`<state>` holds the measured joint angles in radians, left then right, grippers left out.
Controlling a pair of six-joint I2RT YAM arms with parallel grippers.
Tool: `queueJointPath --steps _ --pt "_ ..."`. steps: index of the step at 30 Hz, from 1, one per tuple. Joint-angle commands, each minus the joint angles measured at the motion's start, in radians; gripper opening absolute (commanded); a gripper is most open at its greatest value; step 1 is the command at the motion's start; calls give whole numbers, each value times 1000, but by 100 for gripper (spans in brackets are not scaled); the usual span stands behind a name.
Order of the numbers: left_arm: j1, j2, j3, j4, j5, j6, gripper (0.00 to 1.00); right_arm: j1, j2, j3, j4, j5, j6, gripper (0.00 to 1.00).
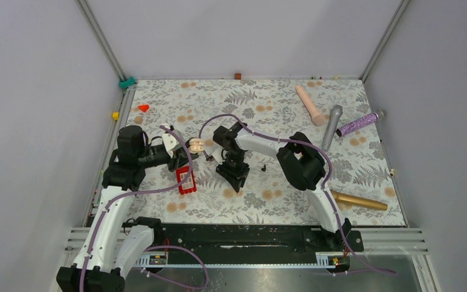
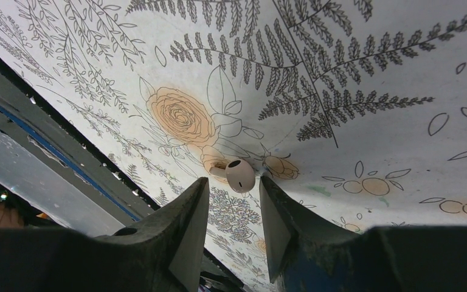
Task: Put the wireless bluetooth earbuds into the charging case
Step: Pick up the right earbud from the center of the board.
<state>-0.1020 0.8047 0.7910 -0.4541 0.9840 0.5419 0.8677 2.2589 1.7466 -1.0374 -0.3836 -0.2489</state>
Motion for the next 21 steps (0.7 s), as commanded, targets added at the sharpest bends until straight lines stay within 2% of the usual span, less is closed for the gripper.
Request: queueJointPath --steps 1,11,21 --pt "8 -11 -7 35 41 15 0 -3 -11 7 63 25 -2 44" --pt "9 -9 -8 35 47 15 0 -1 -3 -2 86 21 -2 43" --pt "10 -5 -9 35 51 16 0 1 1 -7 86 24 1 28"
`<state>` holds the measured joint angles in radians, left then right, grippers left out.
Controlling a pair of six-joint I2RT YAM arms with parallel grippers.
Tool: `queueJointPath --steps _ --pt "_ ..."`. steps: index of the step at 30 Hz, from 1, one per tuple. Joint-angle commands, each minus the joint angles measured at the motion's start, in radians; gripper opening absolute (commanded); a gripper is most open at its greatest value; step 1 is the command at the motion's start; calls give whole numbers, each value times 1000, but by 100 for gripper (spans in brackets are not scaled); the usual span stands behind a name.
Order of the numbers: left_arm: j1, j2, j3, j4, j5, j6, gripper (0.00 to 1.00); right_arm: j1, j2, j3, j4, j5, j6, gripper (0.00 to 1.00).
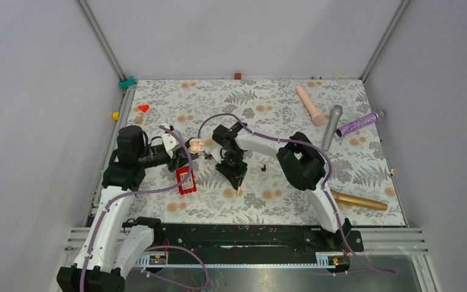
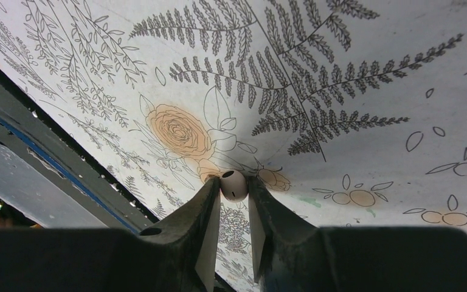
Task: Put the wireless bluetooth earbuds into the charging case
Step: Pick up the right earbud from the center of the board.
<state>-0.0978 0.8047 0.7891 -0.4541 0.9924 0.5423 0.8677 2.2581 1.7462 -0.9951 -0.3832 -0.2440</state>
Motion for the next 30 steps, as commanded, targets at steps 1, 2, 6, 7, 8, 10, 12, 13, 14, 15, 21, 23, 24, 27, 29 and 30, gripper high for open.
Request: queueJointPath --steps 1,2,6,7,8,10,12,13,14,15,21,23,24,27,29,30 --pt "5 -6 -7 36 44 16 0 1 -1 -7 44 22 -4 28" --pt "5 -5 -6 34 44 16 0 0 -4 -9 43 22 -7 27" --pt "5 -4 -5 36 46 16 0 0 -27 -17 42 24 -16 29" --pt "5 -4 -6 35 46 15 0 1 -32 -20 43 24 -19 30" --pt "6 -4 -6 35 46 15 0 1 -35 -23 43 23 -21 30" --pt "5 -4 -5 35 47 15 0 1 -37 -28 43 24 -23 29" --pt "6 -4 -5 35 47 14 0 1 -35 -32 43 23 -25 28" --pt "6 -4 -5 35 48 15 0 1 -35 -34 43 22 -26 27" --pt "5 -4 -5 35 48 14 0 1 -35 -34 43 22 -27 24" --pt "5 -4 -4 32 49 15 0 1 -37 -36 43 22 -27 22" --pt "5 8 -6 32 63 15 0 -3 -88 -33 44 54 -49 17" --pt "5 16 -3 36 67 8 0 -13 -122 -34 48 61 -52 16" --pt "5 21 -4 42 68 1 0 -20 -140 -35 52 62 -51 15" --pt "6 30 -12 77 67 -34 0 -43 -196 -42 59 72 -45 14" --pt "5 36 -19 110 67 -65 0 -60 -234 -51 63 87 -44 13" --pt "5 39 -23 136 66 -84 0 -68 -254 -56 65 93 -44 13"
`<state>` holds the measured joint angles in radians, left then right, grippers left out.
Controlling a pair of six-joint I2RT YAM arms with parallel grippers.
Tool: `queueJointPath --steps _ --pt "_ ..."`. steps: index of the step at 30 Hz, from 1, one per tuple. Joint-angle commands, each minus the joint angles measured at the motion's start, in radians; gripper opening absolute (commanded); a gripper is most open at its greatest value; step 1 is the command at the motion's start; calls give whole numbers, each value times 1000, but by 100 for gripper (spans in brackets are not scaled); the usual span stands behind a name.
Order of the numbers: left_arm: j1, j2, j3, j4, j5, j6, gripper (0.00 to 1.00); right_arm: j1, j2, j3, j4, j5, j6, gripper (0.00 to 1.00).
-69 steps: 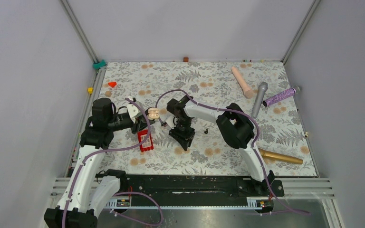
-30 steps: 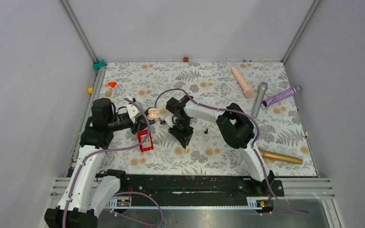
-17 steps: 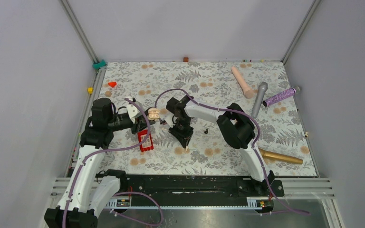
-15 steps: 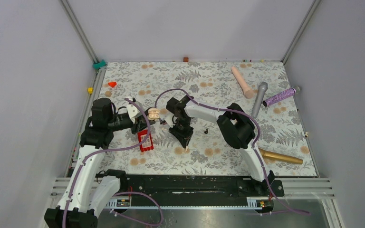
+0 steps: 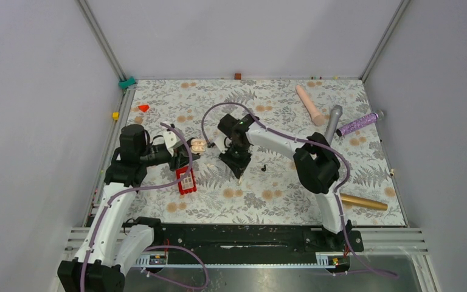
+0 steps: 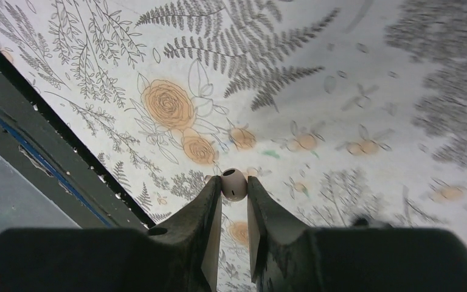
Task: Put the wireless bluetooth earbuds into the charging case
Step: Pick up the right earbud from the center of the board, then insert the right earbud into the right side groove of the charging case.
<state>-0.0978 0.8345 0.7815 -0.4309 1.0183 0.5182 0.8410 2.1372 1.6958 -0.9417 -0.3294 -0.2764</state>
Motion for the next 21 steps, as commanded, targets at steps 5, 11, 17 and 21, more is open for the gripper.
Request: queueJointPath --steps 5,11,17,21 --pt "1 35 -27 228 10 -170 0 -94 -261 -32 24 89 -24 13" --pt "-78 137 38 281 -94 -227 0 -115 -465 -88 102 249 -58 14" --pt "-192 357 221 188 -98 -267 0 -114 -653 -115 200 362 -77 14" --pt "-232 453 280 225 -55 -358 0 -114 -724 -114 229 374 -94 14"
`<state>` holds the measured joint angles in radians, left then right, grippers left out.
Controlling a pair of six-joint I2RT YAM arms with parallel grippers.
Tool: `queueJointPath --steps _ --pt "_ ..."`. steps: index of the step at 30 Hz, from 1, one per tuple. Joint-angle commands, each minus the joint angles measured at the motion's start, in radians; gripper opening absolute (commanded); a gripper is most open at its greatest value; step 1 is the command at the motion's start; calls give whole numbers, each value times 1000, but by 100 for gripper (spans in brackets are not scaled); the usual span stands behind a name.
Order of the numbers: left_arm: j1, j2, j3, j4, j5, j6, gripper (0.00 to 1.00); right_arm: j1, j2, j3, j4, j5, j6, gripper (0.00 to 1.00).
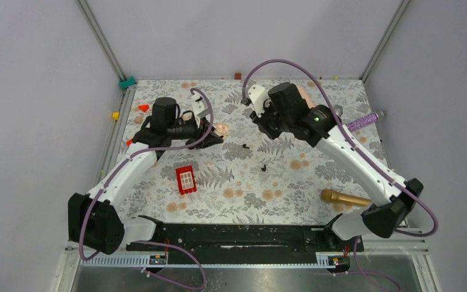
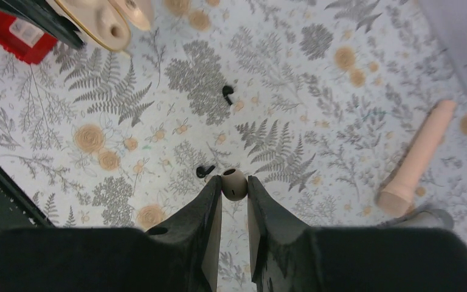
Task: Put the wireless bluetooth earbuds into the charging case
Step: Insert the right earbud into the right side groove of the charging case.
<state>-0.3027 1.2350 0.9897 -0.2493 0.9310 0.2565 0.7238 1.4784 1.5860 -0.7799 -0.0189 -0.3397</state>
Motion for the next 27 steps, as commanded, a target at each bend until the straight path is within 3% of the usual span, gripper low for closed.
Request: queueJointPath --steps 1,10,16,27 --pt "-34 68 77 63 48 -123 0 3 -83 -11 79 63 -40 14" --pt "-111 91 -8 241 202 -287 0 56 -180 -116 235 41 -55 14" --pt "-131 82 -35 245 296 -266 0 176 -186 -179 282 97 -112 14" --pt "-138 98 -38 245 350 -266 0 220 -203 -208 296 67 -103 14"
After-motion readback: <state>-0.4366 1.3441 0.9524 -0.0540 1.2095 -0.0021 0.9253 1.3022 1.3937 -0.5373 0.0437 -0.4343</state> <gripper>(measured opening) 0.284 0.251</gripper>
